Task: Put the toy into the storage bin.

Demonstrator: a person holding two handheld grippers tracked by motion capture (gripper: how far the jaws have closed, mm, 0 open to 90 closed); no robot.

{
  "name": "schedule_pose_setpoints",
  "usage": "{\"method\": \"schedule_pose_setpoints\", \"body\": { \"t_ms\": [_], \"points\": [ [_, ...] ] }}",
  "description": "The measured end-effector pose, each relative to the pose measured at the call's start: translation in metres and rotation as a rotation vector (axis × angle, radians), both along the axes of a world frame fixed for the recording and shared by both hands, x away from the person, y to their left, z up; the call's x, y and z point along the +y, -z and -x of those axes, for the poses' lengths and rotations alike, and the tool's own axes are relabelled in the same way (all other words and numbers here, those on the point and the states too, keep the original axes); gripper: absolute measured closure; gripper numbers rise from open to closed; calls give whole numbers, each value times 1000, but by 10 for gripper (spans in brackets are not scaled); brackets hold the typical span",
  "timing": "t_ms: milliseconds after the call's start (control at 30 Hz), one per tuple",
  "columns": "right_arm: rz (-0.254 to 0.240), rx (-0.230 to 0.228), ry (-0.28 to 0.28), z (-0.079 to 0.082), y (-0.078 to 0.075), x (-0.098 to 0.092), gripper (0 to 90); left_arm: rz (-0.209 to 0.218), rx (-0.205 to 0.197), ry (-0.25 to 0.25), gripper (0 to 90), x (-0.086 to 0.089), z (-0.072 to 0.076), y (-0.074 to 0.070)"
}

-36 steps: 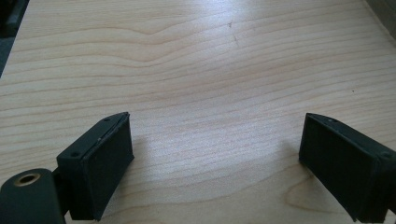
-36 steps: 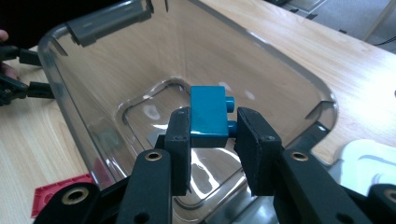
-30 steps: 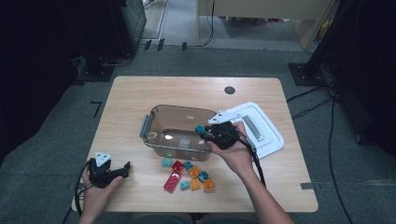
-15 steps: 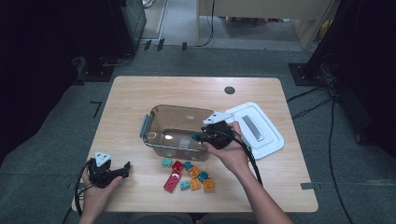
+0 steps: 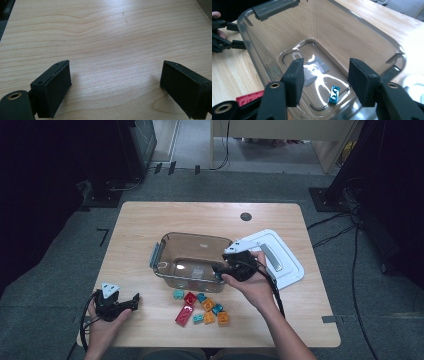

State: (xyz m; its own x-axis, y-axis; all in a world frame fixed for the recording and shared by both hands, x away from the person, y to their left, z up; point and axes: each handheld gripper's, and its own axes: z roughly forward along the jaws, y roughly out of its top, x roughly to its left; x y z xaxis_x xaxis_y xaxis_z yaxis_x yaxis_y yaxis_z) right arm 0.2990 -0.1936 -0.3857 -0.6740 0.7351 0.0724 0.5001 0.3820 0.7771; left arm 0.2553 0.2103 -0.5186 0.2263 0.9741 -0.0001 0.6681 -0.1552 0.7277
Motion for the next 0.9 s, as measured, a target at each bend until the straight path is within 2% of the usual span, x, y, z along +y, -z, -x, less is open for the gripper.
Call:
{"method": "schedule_pose_setpoints", "body": {
  "t_ms": [233,367,400,533,633,733,900],
  "points": [
    [-7,-8,15,13,-7,-11,359,0,1,0,98,0,0,0],
    [0,-4,34,26,-5,-21,154,0,1,0,98,0,0,0],
    [3,3,44,29,-3,-24,137,-1,1,1,98,0,0,0],
    [0,11,95,41,3,-34,100,1,0,-1,98,0,0,0],
    [-19,17,102,48,7,-40,100,0,1,0,98,0,0,0],
    [-45,27,130,64,21,-52,93,0,1,0,98,0,0,0],
    [-46,35,151,76,36,-61,100,0,1,1,98,0,0,0]
  ]
}}
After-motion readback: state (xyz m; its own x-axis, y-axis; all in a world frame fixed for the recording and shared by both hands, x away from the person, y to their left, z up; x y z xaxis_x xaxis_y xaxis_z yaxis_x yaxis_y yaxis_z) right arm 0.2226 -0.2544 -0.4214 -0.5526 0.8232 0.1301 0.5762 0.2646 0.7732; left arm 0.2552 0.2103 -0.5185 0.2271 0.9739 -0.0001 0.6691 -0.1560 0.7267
